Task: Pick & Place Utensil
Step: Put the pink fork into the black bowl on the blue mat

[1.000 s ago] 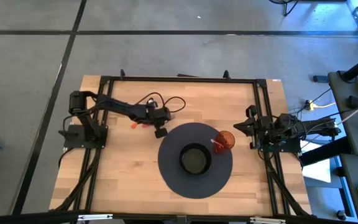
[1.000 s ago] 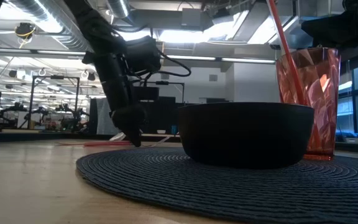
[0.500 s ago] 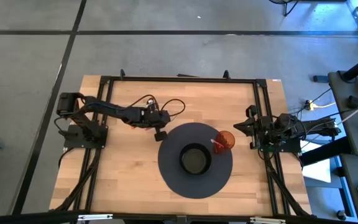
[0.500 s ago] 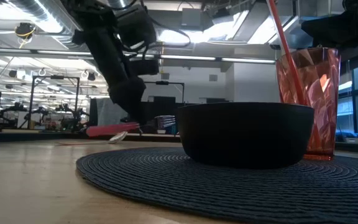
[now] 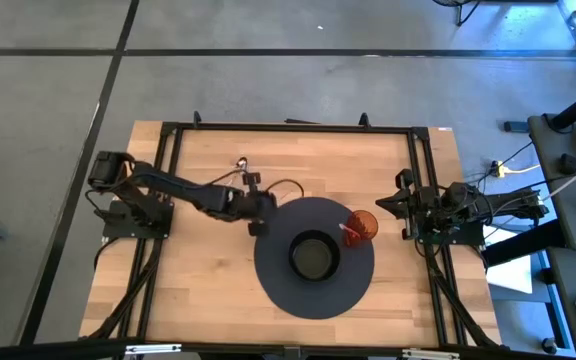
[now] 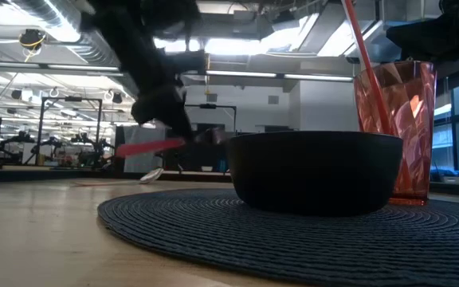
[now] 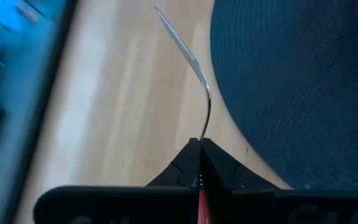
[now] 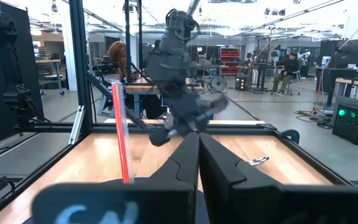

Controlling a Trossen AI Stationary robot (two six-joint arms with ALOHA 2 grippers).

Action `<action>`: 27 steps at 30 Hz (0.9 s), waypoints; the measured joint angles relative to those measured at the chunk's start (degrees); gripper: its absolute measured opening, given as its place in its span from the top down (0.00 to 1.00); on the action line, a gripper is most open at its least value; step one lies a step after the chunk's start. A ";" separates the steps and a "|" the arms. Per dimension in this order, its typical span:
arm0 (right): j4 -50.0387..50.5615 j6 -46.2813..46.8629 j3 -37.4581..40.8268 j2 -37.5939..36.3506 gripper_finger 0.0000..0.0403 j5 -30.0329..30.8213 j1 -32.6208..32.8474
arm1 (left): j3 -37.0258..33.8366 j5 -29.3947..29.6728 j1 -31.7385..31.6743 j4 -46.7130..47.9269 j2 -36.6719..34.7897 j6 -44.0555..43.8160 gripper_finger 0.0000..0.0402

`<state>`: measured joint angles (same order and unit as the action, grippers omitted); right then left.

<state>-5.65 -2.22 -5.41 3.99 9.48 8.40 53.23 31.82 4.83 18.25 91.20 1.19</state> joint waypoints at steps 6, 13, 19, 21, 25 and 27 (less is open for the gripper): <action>0.00 0.00 0.00 0.00 0.96 0.02 0.00 | 6.78 11.82 9.52 1.46 0.75 12.57 1.00; 0.05 0.06 0.00 0.00 0.96 -0.01 0.00 | 10.04 24.75 19.31 -3.63 6.66 34.52 1.00; 0.13 0.13 0.00 -0.02 0.96 0.02 0.00 | 10.06 28.08 22.26 -12.60 14.51 57.99 1.00; 0.11 0.08 0.00 -0.01 0.96 0.02 0.00 | 10.04 30.35 22.45 -17.15 17.19 66.74 1.00; 0.07 0.06 0.00 0.00 0.96 0.06 0.00 | 13.38 31.59 22.44 -21.77 21.95 78.62 1.00; 0.09 0.04 0.00 0.00 0.96 -0.02 0.00 | 15.85 31.44 22.40 -21.67 23.97 81.96 1.00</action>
<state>-5.56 -2.17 -5.41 3.99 9.46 8.40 69.07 63.26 27.23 -3.41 115.16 83.15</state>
